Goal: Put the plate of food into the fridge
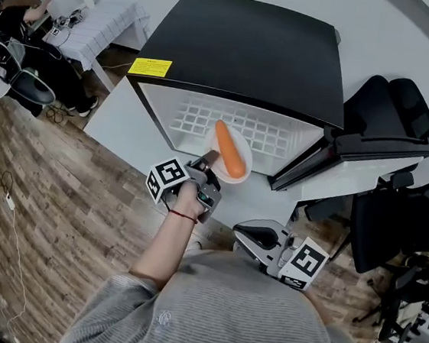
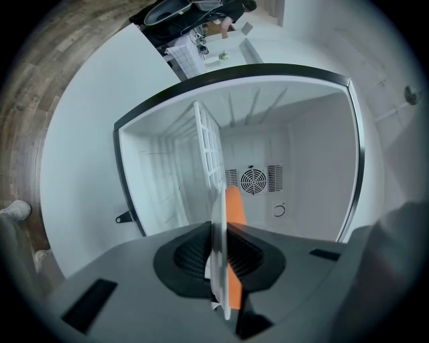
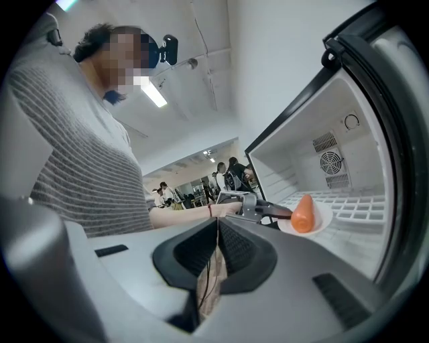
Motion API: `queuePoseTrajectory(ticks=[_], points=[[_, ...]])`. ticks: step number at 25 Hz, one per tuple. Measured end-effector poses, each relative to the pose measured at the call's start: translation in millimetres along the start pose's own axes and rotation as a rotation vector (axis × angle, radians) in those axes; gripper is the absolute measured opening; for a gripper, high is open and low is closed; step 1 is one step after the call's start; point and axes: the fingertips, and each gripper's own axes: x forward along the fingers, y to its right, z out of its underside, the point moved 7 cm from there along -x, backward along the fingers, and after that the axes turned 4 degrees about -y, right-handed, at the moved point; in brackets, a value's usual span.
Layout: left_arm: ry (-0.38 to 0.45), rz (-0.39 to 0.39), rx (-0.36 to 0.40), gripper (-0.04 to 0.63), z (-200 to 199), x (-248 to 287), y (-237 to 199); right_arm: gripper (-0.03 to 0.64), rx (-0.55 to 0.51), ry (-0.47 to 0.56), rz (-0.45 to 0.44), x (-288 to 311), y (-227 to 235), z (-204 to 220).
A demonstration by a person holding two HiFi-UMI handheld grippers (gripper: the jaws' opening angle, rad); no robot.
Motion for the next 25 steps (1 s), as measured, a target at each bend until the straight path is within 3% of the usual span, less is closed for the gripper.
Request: queuePoseTrajectory(ticks=[25], points=[[0.003, -0.018, -0.018, 0.049, -26, 36, 1, 0.014, 0.004, -0.011, 0.013, 5, 16, -2]])
